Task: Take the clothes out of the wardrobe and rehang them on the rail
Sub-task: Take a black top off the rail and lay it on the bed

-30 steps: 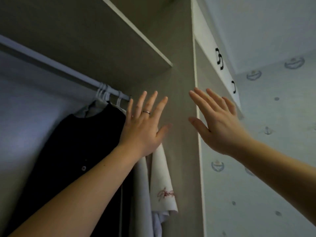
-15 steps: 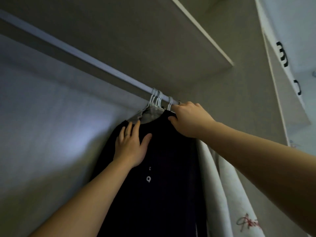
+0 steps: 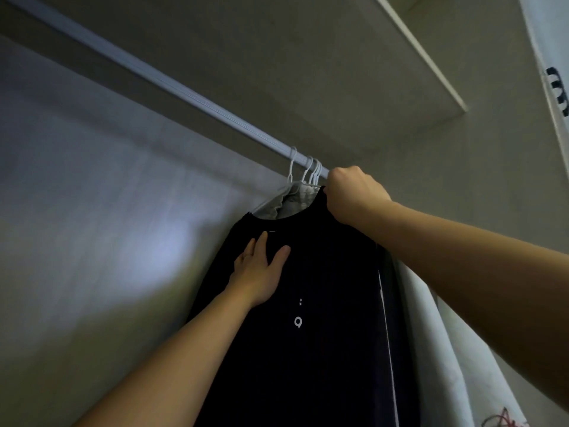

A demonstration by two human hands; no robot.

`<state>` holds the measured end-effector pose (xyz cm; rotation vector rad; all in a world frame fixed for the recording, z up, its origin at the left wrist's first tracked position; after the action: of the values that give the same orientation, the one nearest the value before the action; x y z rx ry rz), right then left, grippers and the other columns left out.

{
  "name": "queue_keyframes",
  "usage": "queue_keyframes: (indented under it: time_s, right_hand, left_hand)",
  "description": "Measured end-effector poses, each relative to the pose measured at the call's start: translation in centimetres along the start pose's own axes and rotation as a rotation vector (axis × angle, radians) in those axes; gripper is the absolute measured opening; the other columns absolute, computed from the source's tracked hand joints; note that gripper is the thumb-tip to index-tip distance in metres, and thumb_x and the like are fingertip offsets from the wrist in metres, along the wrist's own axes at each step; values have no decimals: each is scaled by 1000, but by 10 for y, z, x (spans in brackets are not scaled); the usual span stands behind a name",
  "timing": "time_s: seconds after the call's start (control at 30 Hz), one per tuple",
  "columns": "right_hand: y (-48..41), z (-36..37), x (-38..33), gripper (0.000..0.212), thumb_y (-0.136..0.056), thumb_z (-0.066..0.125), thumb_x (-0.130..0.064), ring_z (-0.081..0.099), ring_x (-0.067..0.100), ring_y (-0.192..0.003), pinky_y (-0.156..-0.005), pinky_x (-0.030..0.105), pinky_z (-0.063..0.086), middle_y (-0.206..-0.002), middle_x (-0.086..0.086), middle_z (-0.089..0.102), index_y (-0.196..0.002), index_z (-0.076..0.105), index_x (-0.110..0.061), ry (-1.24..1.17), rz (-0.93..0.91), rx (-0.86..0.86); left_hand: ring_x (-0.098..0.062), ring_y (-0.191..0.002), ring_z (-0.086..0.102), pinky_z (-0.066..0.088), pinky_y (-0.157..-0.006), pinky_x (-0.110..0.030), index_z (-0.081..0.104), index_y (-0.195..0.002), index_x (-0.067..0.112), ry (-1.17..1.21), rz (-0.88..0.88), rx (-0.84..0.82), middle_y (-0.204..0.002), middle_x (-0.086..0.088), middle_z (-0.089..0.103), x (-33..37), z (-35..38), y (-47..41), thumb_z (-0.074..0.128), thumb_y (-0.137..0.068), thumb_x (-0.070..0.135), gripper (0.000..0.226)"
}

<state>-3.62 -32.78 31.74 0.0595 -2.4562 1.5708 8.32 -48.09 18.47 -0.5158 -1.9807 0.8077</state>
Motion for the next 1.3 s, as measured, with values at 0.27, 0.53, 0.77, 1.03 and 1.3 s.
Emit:
queue_keyframes:
  time_s: [0.27, 0.53, 0.77, 1.03, 1.3]
  right_hand:
    - [-3, -15, 4, 10, -95, 45, -9, 42, 32, -66, -61, 39, 35, -73, 6, 35, -89, 37, -6, -115, -4, 121]
    - [44, -40, 59, 20, -101, 40, -31, 53, 38, -78, -66, 42, 47, -88, 13, 55, -97, 48, -13, -115, -38, 220]
    - [125, -97, 140, 13, -97, 49, -23, 60, 42, -81, -64, 38, 39, -82, 17, 64, -94, 55, -12, -23, -124, 295]
    - [235, -195, 243, 12, -97, 52, -19, 62, 41, -73, -64, 33, 36, -74, 15, 62, -95, 58, -9, 122, -28, 262]
    - [364, -306, 328, 22, -92, 48, -25, 51, 28, -60, -64, 31, 35, -67, 0, 50, -96, 60, -7, 289, 77, 177]
  left_hand:
    - [-26, -153, -2, 12, -121, -46, 2, -159, 36, 69, 44, 79, -167, 4, -3, 22, -23, 3, 34, -98, 65, 75]
    - [-19, -152, -14, 4, -123, -45, -3, -158, 36, -80, 272, 261, -166, 6, -14, 53, -29, 19, 30, -98, 64, 73]
    - [-20, -153, -11, 0, -124, -45, -2, -159, 28, -119, 480, 402, -167, -2, -9, 114, -4, 54, 28, -97, 61, 76]
    - [-33, -116, 53, 41, -98, -50, 46, -142, 15, 58, 683, 433, -126, -7, 59, 228, 61, 121, 33, -98, 50, 57]
    - [-34, -93, 58, 41, -80, -42, 61, -108, 9, 441, 719, 335, -107, -8, 65, 362, 172, 216, 37, -98, 37, 39]
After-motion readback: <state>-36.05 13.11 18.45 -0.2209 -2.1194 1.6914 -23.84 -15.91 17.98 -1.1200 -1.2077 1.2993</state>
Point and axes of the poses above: each hand's wrist, its own y-axis away from the middle knuckle, its own z-axis out of the palm, x = y × z, the point moved 3 cm from there along -y, towards the middle knuckle
